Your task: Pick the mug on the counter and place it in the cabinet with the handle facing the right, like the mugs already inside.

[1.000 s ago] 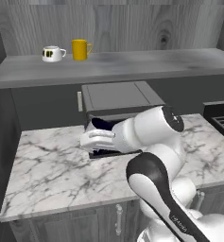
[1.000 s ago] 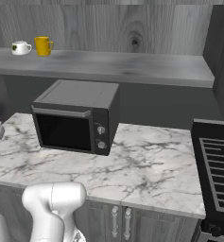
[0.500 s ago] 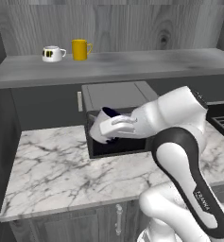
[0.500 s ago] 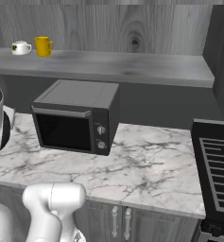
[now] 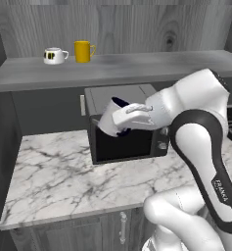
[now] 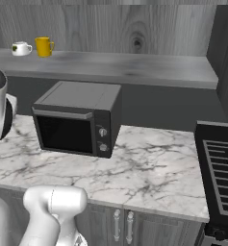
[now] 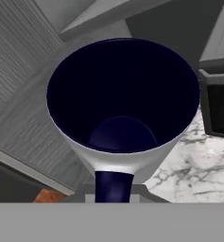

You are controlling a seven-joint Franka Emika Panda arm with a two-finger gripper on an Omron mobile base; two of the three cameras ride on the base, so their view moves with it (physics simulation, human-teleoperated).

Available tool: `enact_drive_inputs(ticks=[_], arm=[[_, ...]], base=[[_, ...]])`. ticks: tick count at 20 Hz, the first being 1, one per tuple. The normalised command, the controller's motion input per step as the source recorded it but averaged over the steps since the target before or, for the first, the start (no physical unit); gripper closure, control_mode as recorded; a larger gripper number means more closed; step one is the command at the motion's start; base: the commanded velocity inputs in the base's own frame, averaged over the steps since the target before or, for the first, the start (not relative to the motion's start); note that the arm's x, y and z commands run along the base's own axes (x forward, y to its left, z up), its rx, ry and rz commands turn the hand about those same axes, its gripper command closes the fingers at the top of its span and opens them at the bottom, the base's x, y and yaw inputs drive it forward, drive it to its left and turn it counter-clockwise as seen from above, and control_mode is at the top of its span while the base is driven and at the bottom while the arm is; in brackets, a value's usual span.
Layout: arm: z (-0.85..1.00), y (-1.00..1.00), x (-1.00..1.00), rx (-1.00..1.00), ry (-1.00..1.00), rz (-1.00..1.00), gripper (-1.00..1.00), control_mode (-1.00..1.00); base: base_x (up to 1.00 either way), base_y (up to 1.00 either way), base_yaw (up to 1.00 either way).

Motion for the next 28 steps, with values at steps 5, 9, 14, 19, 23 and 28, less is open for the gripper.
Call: enact_drive_inputs(ticks=[5,9,14,19,23,28], arm=[[0.29,-0.34,0.01,0.00,0.00,0.01,1.00,-1.00],[0.23,-0.38,0.01,0.00,0.00,0.01,1.00,-1.00],[0.29,-0.24,0.00,0.00,0.00,0.04,1.00,-1.00],[0.19,-0.18,0.00,0.00,-0.01,0.06,1.00,-1.00],[0.01,-0.18,0.00,-0.01,-0.03,0.06,1.00,-1.00],[0.00,-0.10,0.00,-0.05,-0.10,0.03,1.00,-1.00]], base=[[0.00,0.00,0.00],[0.00,0.00,0.00],[0.00,0.00,0.00],[0.00,0.00,0.00],[0.00,0.00,0.00],[0.00,0.00,0.00]])
